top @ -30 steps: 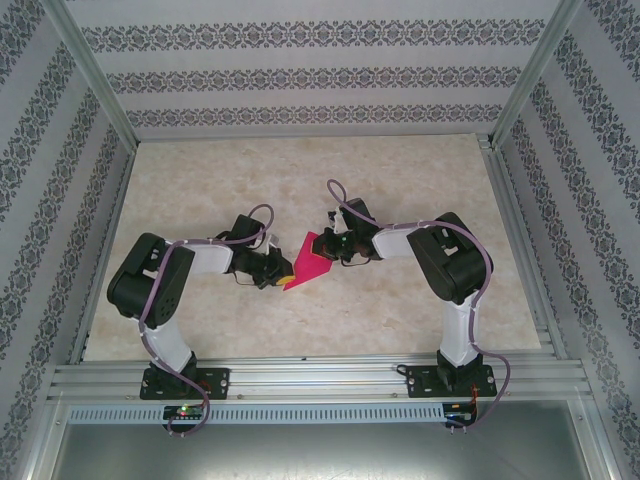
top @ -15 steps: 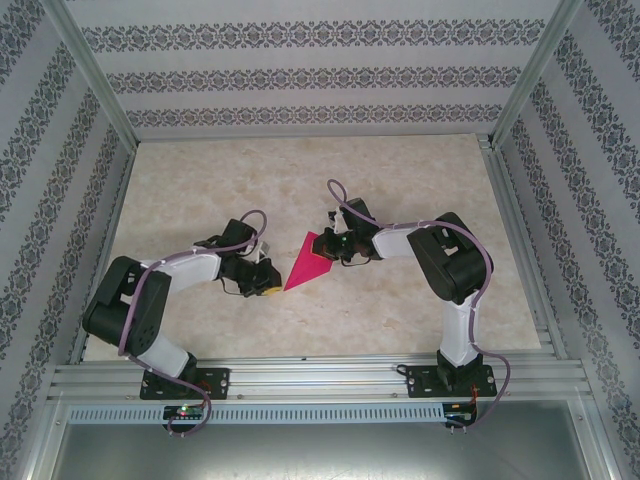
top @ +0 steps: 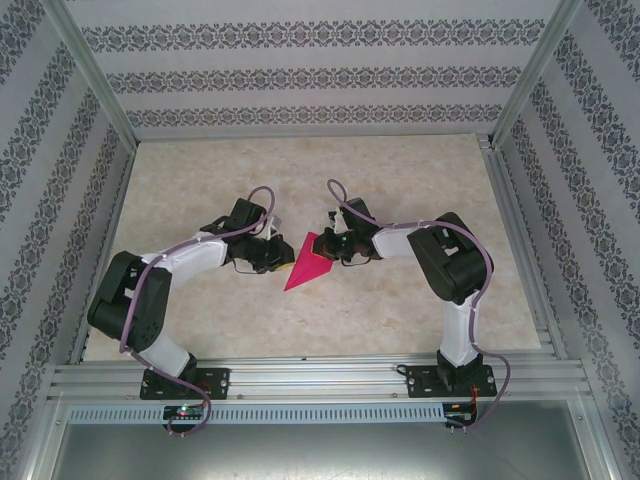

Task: Fold a paper plane with a square sheet of paper (pick it up from the middle)
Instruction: Fourth fold the wing at the center of the table.

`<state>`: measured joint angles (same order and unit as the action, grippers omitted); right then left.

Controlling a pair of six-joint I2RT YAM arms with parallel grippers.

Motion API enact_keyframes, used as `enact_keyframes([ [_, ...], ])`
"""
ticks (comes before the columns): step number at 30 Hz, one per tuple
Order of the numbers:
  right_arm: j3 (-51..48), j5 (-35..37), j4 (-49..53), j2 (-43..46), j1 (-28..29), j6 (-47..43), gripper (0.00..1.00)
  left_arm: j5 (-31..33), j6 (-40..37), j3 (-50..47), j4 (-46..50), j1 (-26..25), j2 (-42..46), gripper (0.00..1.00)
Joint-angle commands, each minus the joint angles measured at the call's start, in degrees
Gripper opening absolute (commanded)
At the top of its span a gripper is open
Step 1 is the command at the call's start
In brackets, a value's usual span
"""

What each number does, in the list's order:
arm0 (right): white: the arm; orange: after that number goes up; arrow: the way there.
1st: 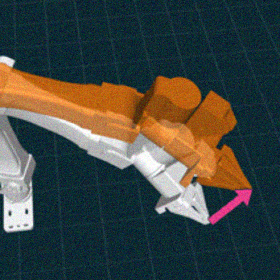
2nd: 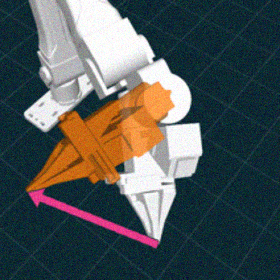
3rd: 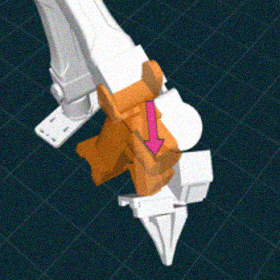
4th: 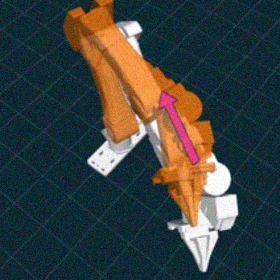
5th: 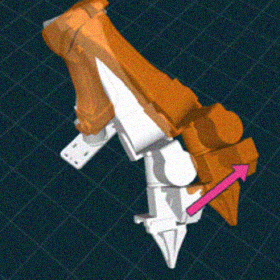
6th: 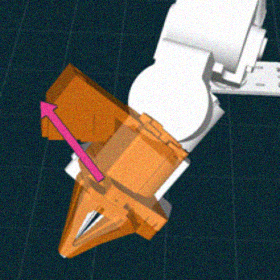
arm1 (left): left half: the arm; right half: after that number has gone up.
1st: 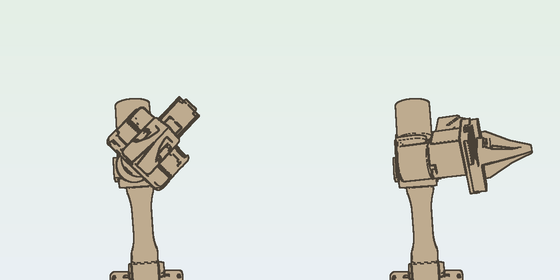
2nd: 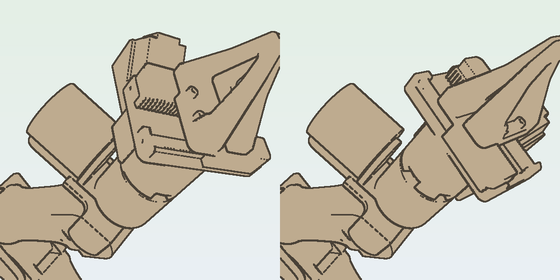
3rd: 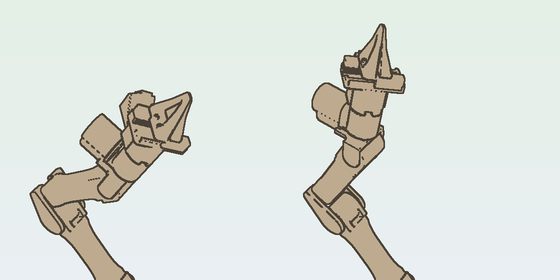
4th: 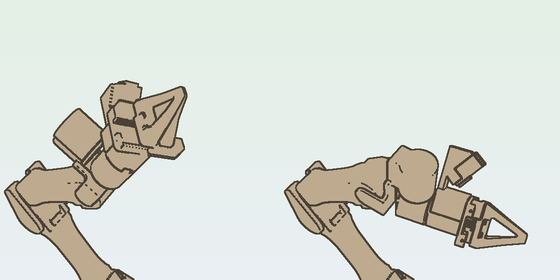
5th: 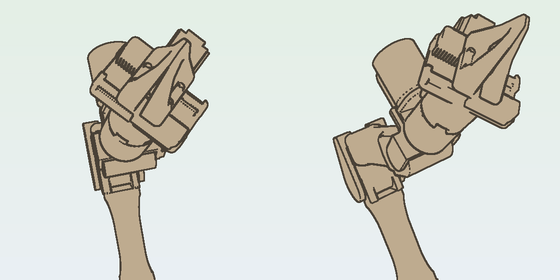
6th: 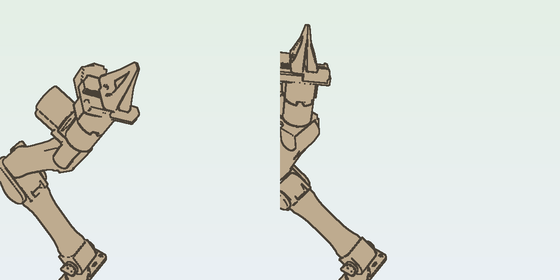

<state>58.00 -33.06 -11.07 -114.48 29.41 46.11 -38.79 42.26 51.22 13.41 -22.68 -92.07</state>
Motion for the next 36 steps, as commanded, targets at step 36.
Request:
enact_keyframes([
  [36,-4.5,8.0,9.0,-3.4,0.0,-0.5,0.05,4.0,-4.6,-6.4,4.5,-3.5,-4.8,0.13],
])
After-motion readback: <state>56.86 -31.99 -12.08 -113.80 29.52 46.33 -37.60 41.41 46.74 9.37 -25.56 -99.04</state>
